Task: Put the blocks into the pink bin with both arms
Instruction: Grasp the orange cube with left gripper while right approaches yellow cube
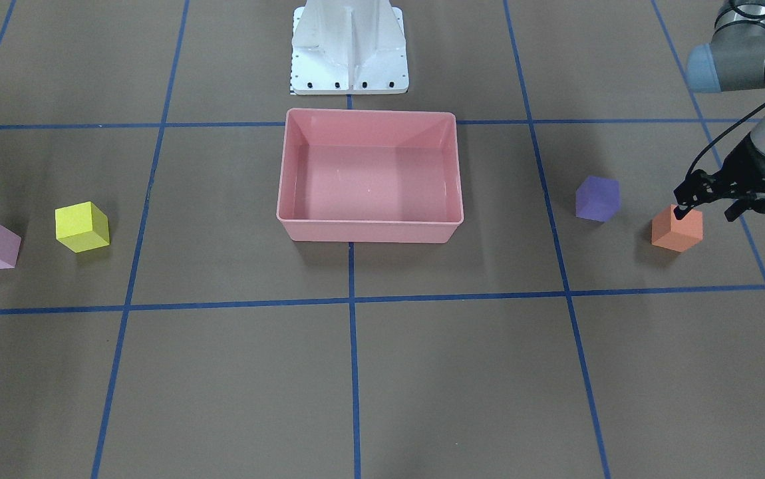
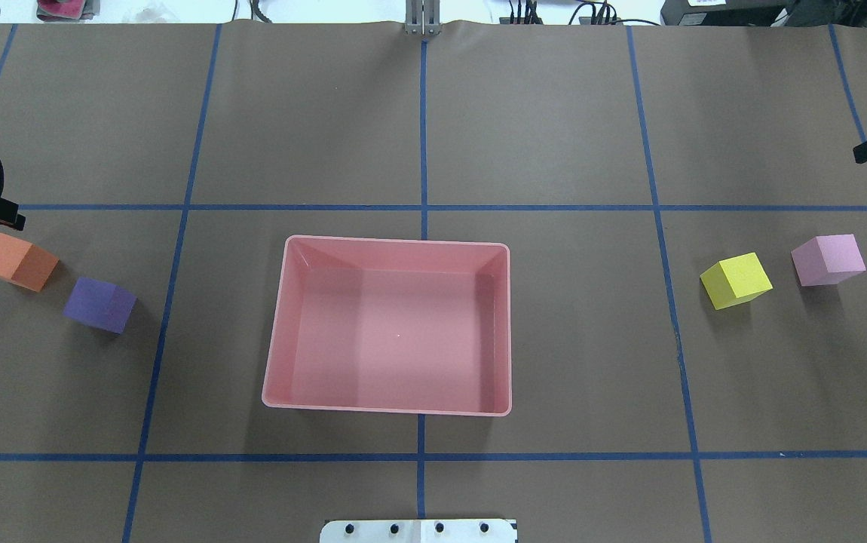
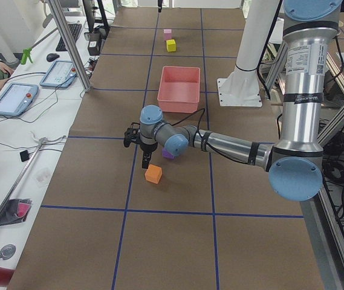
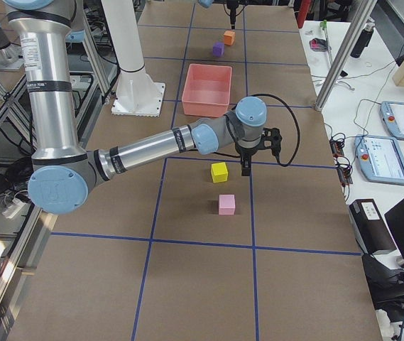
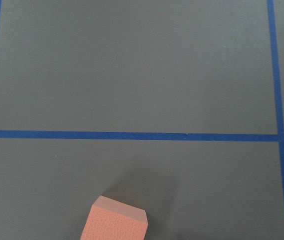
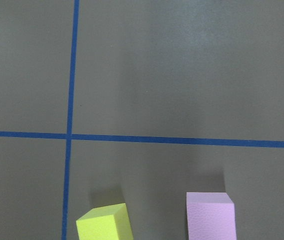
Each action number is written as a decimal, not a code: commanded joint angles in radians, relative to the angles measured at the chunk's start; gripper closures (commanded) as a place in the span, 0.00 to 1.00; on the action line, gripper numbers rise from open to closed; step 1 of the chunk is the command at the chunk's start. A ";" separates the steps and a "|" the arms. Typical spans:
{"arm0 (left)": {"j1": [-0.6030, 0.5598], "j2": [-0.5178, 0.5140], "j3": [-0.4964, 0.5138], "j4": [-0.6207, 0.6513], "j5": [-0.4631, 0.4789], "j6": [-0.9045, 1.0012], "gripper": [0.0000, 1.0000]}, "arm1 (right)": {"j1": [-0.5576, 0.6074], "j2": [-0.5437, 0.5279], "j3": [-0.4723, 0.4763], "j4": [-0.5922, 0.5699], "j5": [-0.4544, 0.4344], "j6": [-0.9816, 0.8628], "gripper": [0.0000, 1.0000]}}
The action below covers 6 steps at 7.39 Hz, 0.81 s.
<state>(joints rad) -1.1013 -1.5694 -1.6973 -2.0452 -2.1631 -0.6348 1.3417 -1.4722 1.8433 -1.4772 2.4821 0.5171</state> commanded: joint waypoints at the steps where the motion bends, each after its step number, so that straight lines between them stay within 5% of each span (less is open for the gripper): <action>1: 0.008 -0.001 0.096 -0.131 0.002 0.004 0.01 | -0.065 0.047 0.040 0.000 0.000 0.159 0.00; 6: 0.057 0.000 0.100 -0.132 0.023 0.196 0.01 | -0.098 0.081 0.054 -0.002 0.001 0.187 0.00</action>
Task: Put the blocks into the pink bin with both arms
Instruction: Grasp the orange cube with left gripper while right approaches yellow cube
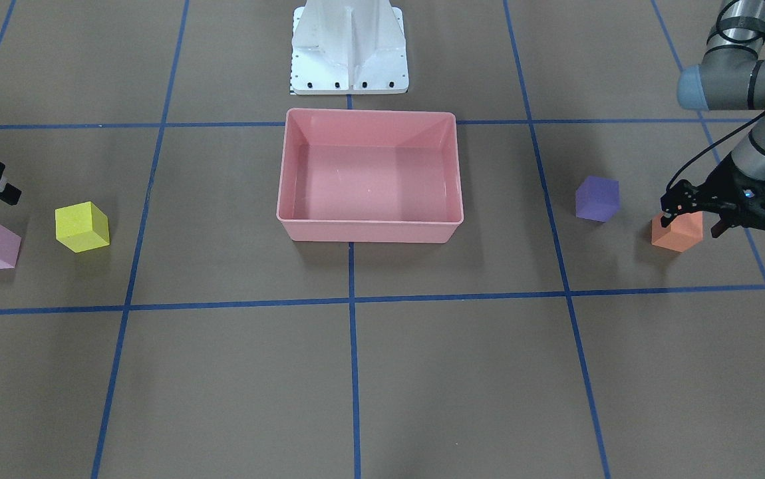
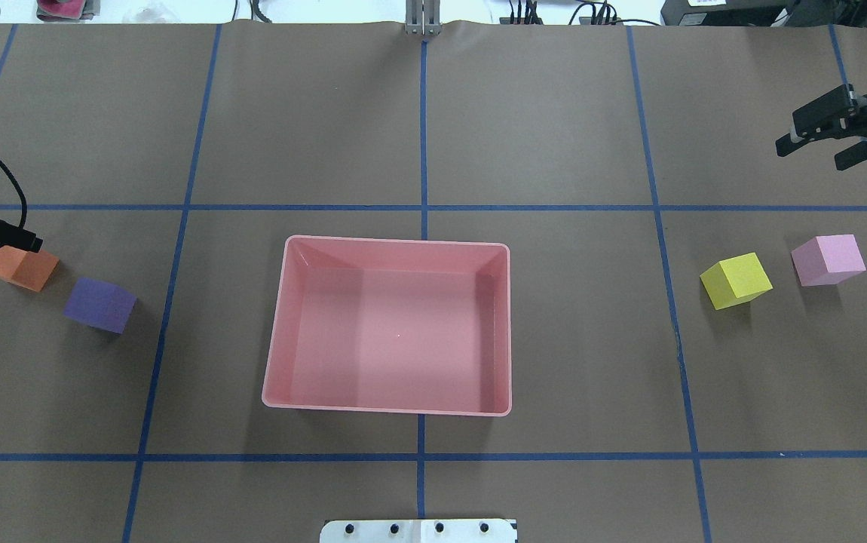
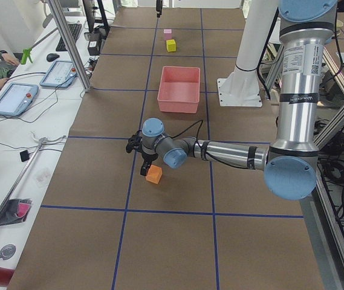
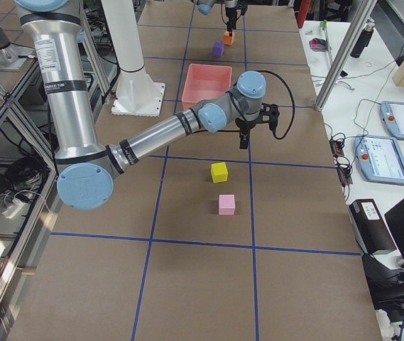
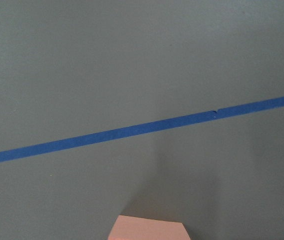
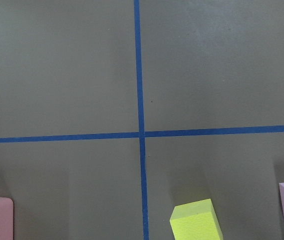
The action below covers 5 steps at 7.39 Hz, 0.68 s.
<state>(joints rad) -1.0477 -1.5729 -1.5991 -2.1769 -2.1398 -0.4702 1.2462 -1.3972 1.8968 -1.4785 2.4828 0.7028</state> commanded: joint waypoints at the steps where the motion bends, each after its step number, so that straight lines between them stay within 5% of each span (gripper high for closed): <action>1: 0.003 0.005 0.008 0.000 0.000 0.041 0.01 | -0.004 0.006 0.001 0.000 0.001 0.001 0.00; 5: 0.005 0.004 0.045 -0.004 -0.008 0.062 0.01 | -0.016 0.027 0.001 -0.006 0.001 0.003 0.00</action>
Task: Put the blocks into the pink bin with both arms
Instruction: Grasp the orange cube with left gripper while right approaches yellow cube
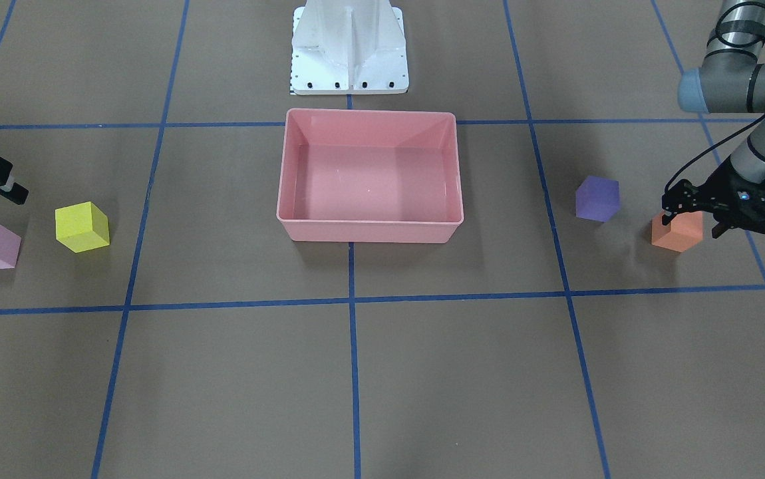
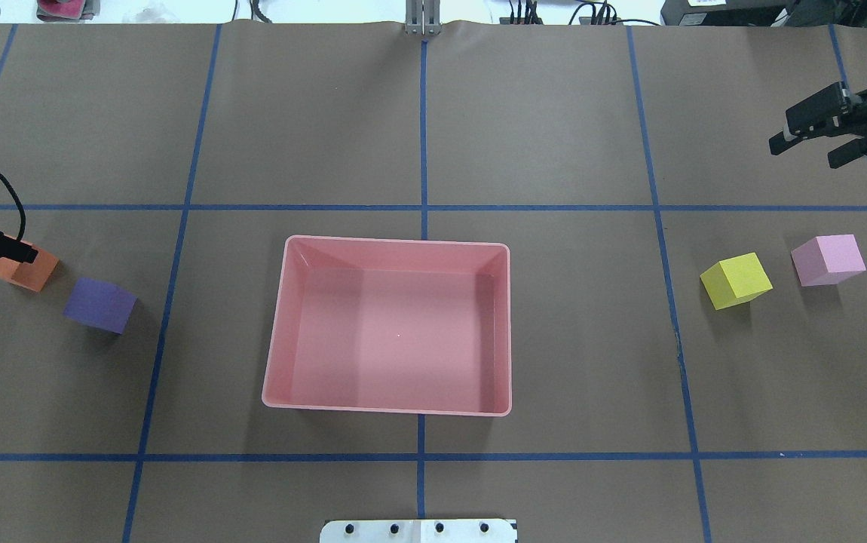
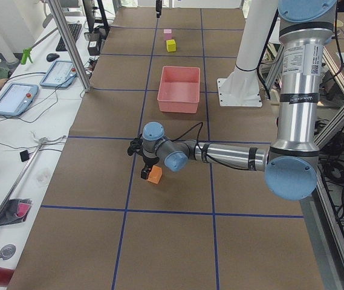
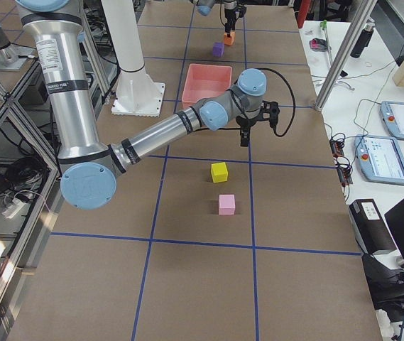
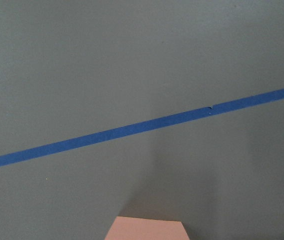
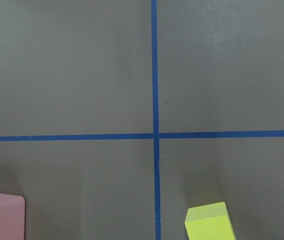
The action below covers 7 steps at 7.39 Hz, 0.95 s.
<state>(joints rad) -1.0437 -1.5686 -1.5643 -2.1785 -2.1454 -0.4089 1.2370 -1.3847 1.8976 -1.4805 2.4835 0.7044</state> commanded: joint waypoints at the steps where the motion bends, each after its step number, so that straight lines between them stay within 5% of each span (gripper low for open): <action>1: 0.004 -0.002 0.021 -0.004 -0.002 0.001 0.01 | -0.022 0.042 -0.002 -0.003 0.002 0.066 0.00; 3: 0.005 -0.002 0.021 -0.003 -0.004 -0.004 0.03 | -0.051 0.072 -0.003 -0.004 0.000 0.101 0.00; 4: 0.005 -0.001 0.023 0.000 -0.004 -0.007 0.12 | -0.053 0.075 -0.005 -0.006 -0.002 0.101 0.00; 6: 0.005 -0.001 0.020 0.008 -0.005 -0.016 0.92 | -0.053 0.075 -0.005 -0.006 -0.005 0.101 0.00; 7: 0.005 0.001 0.015 0.008 -0.022 -0.014 1.00 | -0.051 0.073 -0.003 -0.006 -0.003 0.099 0.00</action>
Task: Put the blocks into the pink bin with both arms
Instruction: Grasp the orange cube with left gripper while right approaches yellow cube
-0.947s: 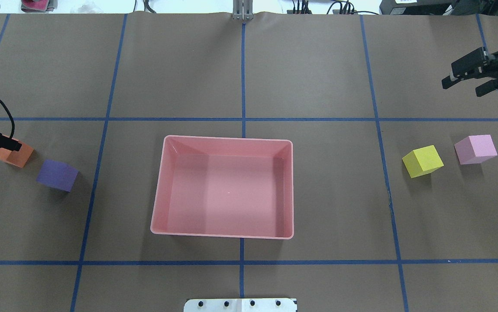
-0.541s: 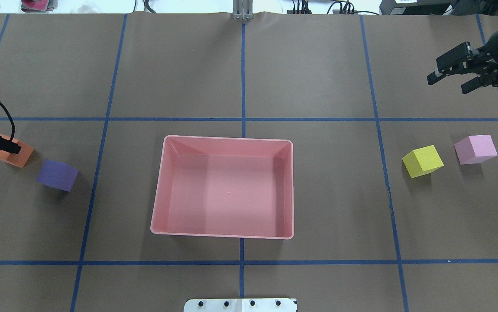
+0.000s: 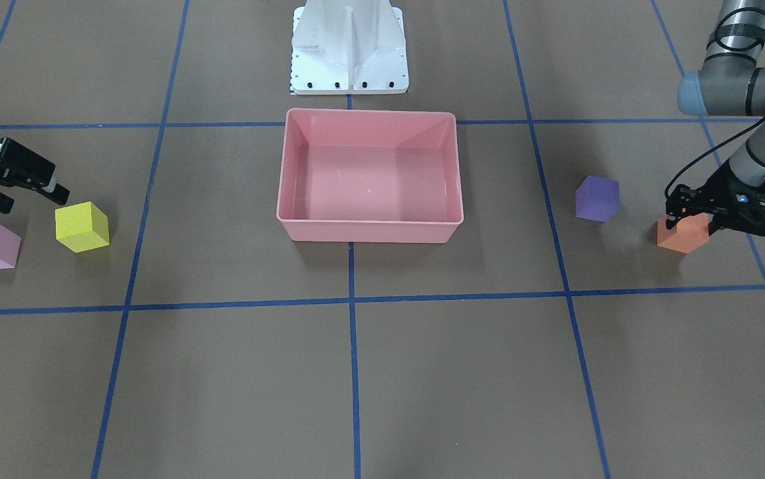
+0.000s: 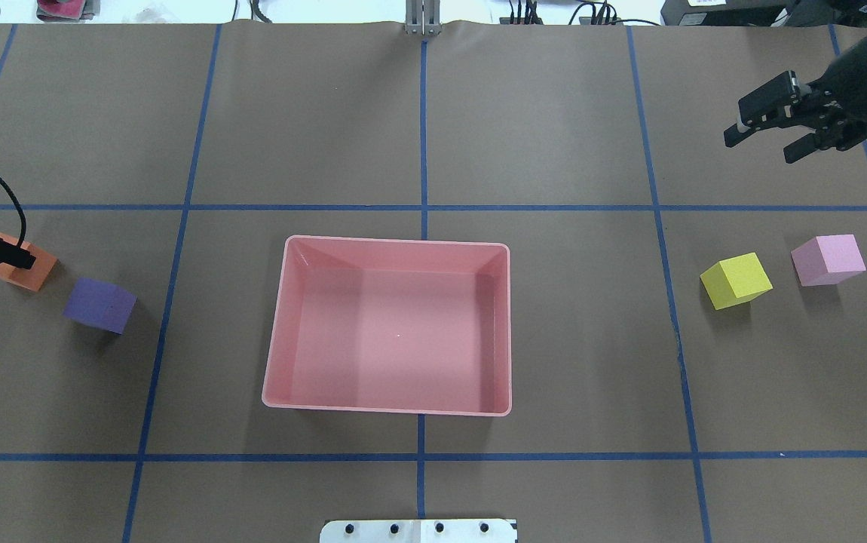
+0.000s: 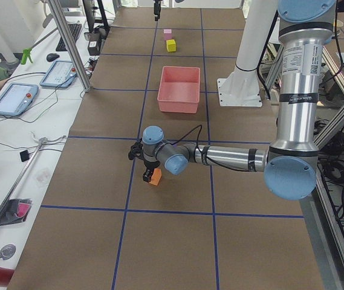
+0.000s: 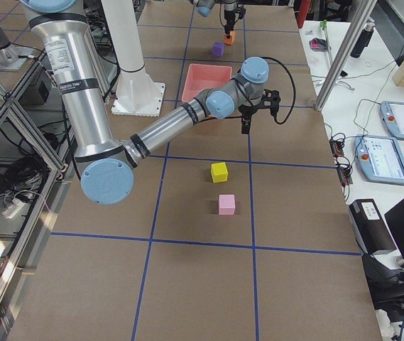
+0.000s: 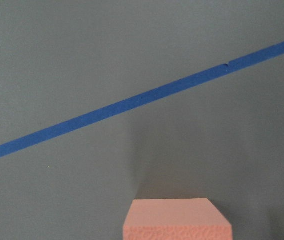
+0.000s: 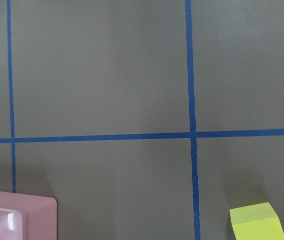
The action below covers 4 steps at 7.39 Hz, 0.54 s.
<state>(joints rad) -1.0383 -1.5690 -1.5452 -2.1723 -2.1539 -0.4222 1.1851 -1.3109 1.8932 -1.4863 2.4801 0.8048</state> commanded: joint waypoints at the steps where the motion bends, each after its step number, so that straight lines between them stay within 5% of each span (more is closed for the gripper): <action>1: -0.005 0.000 -0.022 0.017 -0.094 -0.001 1.00 | 0.002 -0.005 0.001 0.000 -0.001 -0.001 0.00; 2: -0.032 -0.006 -0.100 0.123 -0.165 -0.001 1.00 | 0.002 -0.008 -0.002 -0.002 -0.007 -0.002 0.00; 4: -0.062 -0.166 -0.371 0.661 -0.173 -0.004 1.00 | -0.013 -0.016 -0.009 -0.002 -0.073 -0.010 0.00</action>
<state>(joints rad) -1.0848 -1.6299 -1.7537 -1.8425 -2.3122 -0.4240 1.1829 -1.3225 1.8880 -1.4878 2.4524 0.8007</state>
